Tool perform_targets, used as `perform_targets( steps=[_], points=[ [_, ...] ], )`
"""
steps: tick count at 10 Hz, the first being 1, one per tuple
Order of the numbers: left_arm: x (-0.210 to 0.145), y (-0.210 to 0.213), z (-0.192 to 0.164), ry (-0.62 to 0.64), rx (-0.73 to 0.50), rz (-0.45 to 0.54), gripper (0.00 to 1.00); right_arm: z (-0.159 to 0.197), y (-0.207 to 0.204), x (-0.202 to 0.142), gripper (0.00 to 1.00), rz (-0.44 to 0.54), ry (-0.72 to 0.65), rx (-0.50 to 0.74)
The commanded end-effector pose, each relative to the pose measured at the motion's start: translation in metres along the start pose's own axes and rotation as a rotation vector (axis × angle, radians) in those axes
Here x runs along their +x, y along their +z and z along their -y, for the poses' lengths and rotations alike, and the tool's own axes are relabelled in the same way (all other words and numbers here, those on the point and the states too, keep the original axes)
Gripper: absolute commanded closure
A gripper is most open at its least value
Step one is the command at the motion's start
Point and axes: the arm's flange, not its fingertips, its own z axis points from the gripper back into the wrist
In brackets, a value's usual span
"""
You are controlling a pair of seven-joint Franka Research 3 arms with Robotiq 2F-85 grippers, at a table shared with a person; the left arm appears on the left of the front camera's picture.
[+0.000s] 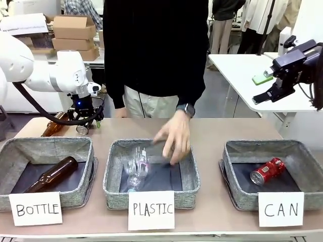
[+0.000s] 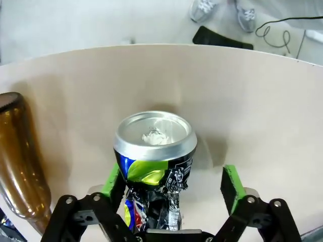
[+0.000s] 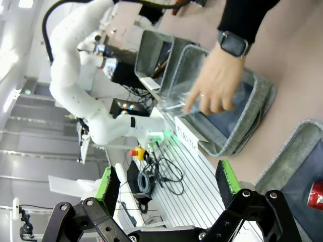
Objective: Sort the can waste into the basket.
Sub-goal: Pick up the can waste from the table and place it in the right Fabric basket.
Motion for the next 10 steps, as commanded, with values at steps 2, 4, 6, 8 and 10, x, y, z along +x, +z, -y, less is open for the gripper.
perform_targets(
  steps=[2,4,6,8,10],
  points=[
    [-0.0006,0.0075,-0.0003,0.023,0.022,0.018,1.0,-0.0039,0.0016,0.0023,0.0,-0.001,-0.016,-0.015],
    [-0.0013,0.0056,-0.001,0.022,0.025,0.02,1.0,-0.0039,0.0016,0.0023,0.0,-0.001,-0.016,-0.015],
    [-0.0004,0.0064,-0.0018,0.016,0.026,0.019,1.0,-0.0039,0.0016,0.0023,0.0,-0.001,-0.016,-0.015],
    [-0.0011,0.0065,-0.0019,0.012,0.021,0.026,1.0,-0.0039,0.0016,0.0023,0.0,-0.001,-0.016,-0.015],
    [-0.0033,0.0081,-0.0023,0.019,0.016,0.038,1.0,-0.0039,0.0016,0.0023,0.0,-0.001,-0.016,-0.015]
  ],
)
